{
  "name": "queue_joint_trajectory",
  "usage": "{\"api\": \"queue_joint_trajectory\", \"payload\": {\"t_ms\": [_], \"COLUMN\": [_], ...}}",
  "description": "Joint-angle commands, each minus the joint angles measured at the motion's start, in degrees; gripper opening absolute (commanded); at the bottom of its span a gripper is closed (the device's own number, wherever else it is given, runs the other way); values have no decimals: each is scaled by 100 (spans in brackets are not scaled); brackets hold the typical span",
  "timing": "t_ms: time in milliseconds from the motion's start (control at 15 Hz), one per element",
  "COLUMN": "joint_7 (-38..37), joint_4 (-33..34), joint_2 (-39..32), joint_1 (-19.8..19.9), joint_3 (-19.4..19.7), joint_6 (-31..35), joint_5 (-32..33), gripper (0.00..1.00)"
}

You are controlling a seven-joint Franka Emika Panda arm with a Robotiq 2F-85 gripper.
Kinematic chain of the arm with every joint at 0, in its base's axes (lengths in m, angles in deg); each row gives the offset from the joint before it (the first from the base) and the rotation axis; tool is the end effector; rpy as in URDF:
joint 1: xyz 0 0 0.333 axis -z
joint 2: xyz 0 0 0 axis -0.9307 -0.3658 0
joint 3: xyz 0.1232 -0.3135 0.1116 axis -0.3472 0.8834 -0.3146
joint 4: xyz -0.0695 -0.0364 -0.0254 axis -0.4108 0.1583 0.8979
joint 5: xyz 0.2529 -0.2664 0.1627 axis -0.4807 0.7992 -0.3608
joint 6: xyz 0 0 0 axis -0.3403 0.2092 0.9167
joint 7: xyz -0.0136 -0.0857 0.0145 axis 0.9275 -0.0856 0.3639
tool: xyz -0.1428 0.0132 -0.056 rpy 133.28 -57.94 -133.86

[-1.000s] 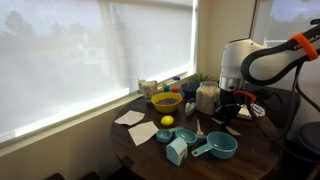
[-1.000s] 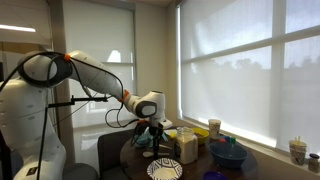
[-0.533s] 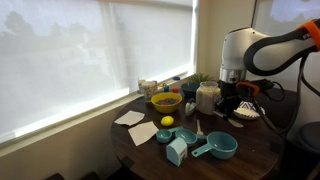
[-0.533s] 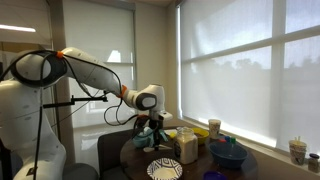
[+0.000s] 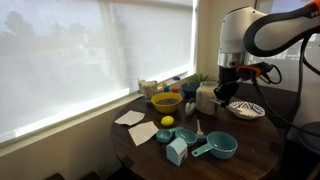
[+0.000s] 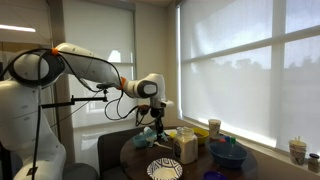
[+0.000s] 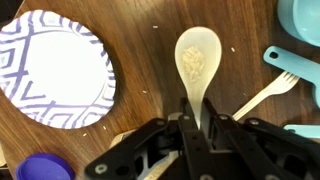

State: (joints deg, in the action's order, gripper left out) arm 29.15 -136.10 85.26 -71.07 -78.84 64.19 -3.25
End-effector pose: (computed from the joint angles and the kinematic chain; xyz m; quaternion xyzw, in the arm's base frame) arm 0.4740 0.0851 0.4657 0.9906 -0.1331 0.0160 0.0270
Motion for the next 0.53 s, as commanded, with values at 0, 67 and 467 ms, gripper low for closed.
{"api": "queue_joint_trajectory", "payload": {"t_ms": [0, 67, 467], "joint_7": [327, 406, 783], "joint_4": [505, 606, 1216], "joint_2": [-165, -192, -325], "joint_1": [-41, -48, -54], "joint_3": [-37, -42, -47], "joint_6": [-402, -474, -849], "joint_5": [149, 168, 451], "gripper": [4, 4, 4]}}
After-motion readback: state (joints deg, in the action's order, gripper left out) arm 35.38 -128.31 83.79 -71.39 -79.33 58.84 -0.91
